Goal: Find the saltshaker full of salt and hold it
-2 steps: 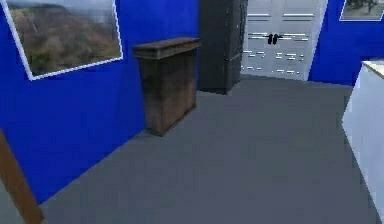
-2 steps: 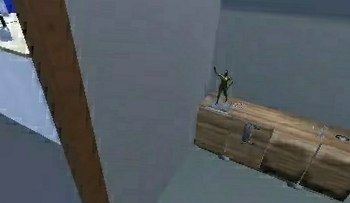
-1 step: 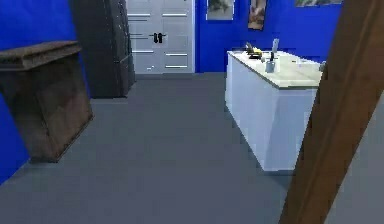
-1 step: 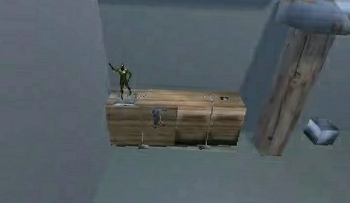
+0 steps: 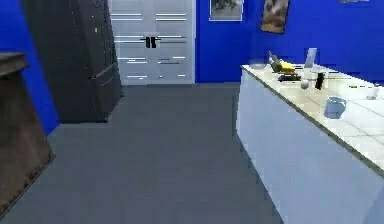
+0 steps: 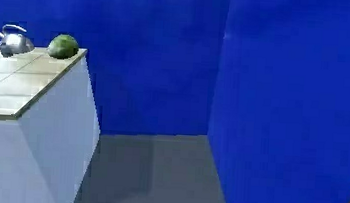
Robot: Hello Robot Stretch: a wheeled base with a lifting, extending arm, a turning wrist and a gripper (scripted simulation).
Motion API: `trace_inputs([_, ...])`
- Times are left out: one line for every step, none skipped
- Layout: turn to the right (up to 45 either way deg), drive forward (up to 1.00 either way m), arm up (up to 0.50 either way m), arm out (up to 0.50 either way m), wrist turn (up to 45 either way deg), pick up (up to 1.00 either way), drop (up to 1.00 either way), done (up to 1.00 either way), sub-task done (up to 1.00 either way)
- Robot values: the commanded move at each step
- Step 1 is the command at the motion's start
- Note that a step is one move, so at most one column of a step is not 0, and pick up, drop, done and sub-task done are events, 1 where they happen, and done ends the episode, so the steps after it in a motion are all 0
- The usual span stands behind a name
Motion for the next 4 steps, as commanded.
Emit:
trace_inputs([27.0,0.0,0.0,0.0,0.0,0.0,0.0,0.0,0.0])
trace_inputs([0.0,0.05,0.0,0.0,0.0,0.0,0.0,0.0,0.0])
trace_inputs([45.0,0.0,0.0,0.0,0.0,0.0,0.0,0.0,0.0])
trace_inputs([9.0,0.0,0.0,0.0,0.0,0.0,0.0,0.0,0.0])
